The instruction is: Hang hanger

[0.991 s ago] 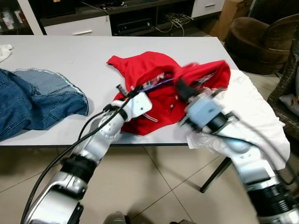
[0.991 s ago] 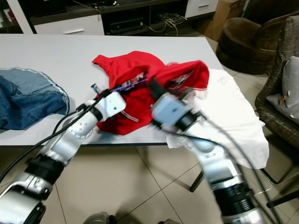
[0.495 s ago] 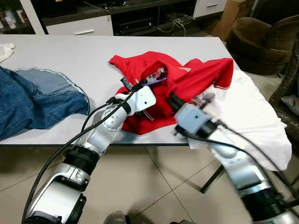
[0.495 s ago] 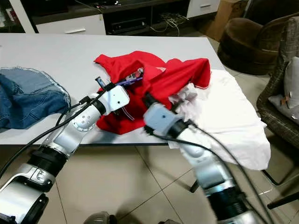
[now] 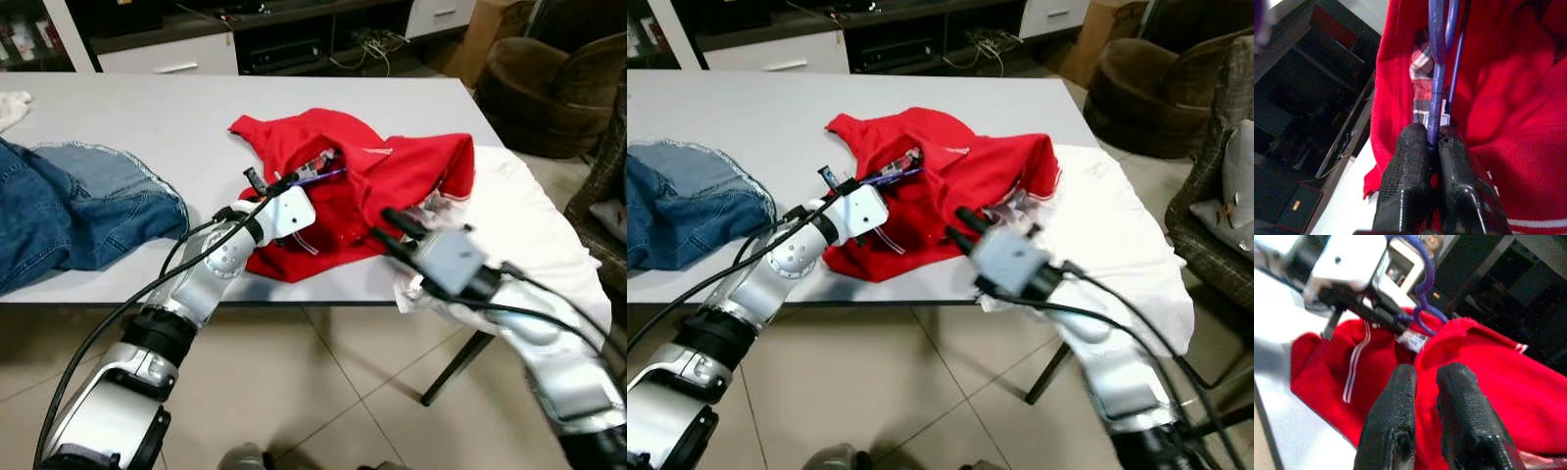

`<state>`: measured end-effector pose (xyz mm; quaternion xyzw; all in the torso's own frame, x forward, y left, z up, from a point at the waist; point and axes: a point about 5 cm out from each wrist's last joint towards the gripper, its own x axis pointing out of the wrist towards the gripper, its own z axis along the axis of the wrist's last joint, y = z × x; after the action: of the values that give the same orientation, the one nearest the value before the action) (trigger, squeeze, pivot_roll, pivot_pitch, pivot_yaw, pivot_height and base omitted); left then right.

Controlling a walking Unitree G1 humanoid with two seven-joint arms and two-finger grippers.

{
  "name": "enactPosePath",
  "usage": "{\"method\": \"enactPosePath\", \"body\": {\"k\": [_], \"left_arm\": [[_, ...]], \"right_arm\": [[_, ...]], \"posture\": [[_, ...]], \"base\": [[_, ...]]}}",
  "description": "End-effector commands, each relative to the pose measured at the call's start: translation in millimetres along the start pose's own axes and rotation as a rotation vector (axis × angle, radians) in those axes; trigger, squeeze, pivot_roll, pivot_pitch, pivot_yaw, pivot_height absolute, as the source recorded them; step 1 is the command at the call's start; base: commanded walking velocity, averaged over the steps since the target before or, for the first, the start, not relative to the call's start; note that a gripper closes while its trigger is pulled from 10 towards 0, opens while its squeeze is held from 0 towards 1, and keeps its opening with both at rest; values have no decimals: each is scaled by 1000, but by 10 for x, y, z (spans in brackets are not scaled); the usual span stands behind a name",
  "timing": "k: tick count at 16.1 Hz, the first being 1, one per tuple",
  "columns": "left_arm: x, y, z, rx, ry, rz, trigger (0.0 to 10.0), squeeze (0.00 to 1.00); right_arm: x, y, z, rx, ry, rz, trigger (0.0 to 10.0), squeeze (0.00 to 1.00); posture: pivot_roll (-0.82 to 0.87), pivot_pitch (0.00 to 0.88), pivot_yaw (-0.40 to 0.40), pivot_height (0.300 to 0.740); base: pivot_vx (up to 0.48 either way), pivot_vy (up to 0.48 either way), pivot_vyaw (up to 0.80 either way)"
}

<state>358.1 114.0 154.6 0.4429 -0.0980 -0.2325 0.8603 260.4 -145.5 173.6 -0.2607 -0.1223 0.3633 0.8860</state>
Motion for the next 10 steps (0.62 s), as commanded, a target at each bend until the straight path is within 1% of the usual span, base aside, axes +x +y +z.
{"method": "enactPosePath", "body": {"k": [1,2,3,4,10], "left_arm": [[7,19,12,8,-10,11,10000,71],[9,19,6,7,-15,11,10000,71],[7,11,16,11,-39,1,10000,67],[-8,-13,34,34,-79,-23,10000,59],[-8,-13,34,34,-79,-23,10000,59]], "right_arm": [[-45,-21,56,15,-15,16,10000,0],[-85,-45,75,28,-19,15,10000,0],[-107,-114,83,18,-16,-11,10000,0],[-112,-218,86,-54,6,-30,10000,0],[-112,-218,86,-54,6,-30,10000,0]], "posture": [[21,4,15,740],[16,6,16,740],[13,7,18,740],[13,7,18,740],[13,7,18,740]], "base": [[0,0,0],[0,0,0],[0,0,0],[0,0,0],[0,0,0]]}}
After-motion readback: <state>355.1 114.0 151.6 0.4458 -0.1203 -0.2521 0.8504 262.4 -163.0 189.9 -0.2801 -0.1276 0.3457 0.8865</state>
